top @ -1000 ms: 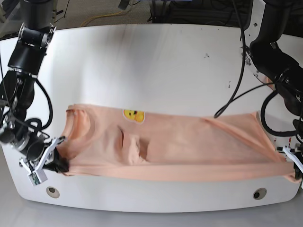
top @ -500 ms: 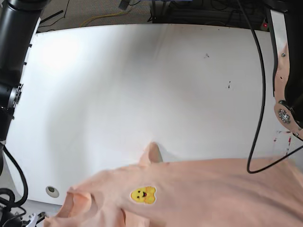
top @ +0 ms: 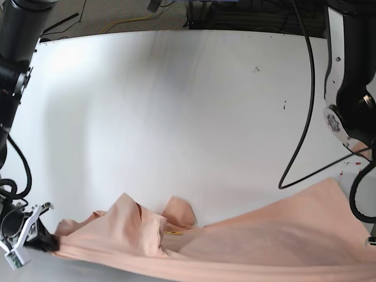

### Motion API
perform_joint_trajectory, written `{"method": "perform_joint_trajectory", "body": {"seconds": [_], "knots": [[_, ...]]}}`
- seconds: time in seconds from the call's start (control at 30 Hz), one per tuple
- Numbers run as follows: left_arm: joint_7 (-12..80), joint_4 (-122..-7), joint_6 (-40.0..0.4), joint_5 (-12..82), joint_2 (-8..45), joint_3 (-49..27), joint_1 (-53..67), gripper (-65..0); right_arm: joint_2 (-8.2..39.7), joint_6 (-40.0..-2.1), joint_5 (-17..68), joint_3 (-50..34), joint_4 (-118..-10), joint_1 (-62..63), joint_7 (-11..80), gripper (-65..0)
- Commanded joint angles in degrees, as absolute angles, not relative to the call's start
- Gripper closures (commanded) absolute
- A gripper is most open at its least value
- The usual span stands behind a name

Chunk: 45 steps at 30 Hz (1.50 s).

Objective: Fold the T-shirt properly
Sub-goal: 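Lift the shirt high with both grippers and shake it out, then lower the shirt flat onto the table with both grippers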

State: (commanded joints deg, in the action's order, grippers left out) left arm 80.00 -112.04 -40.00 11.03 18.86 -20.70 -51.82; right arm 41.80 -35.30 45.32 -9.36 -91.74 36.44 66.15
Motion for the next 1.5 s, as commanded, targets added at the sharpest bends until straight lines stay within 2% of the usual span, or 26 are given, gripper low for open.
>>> {"method": "perform_joint_trajectory", "body": {"seconds": [0.17, 0.3, 0.5, 0.77, 0.93, 1.13, 1.5], "knots": [[80.0, -115.6, -40.0, 11.2, 16.5, -21.2, -36.7, 0.0, 38.7, -36.2, 45.3, -18.2, -97.8, 19.6, 66.2, 0.0], [80.0, -115.6, -40.0, 11.3, 16.5, -25.0, -26.9, 0.0, 35.9, -36.2, 45.3, -22.8, -102.6, 8.9, 66.2, 0.0], [80.0, -115.6, -40.0, 12.1, 16.4, -32.2, -11.4, 0.0, 29.1, -36.2, 45.3, -27.5, -109.1, -5.7, 66.2, 0.0], [76.2, -115.5, -40.0, 12.1, 16.2, -41.4, 5.4, 0.0, 22.4, -36.2, 45.3, -29.1, -110.3, -18.9, 66.2, 0.0], [69.7, -115.3, -40.0, 11.8, 13.8, -44.1, 15.3, 0.0, 21.2, -36.2, 45.4, -30.0, -111.2, -23.5, 66.2, 0.0], [62.0, -115.2, -40.0, 11.6, 11.2, -44.4, 21.8, 0.0, 18.2, -36.2, 45.4, -32.8, -111.9, -26.5, 66.2, 0.0], [61.7, -115.2, -40.0, 11.7, 10.6, -46.7, 18.8, 0.0, 17.4, -36.2, 46.5, -34.1, -111.4, -25.5, 66.2, 0.0]]}}
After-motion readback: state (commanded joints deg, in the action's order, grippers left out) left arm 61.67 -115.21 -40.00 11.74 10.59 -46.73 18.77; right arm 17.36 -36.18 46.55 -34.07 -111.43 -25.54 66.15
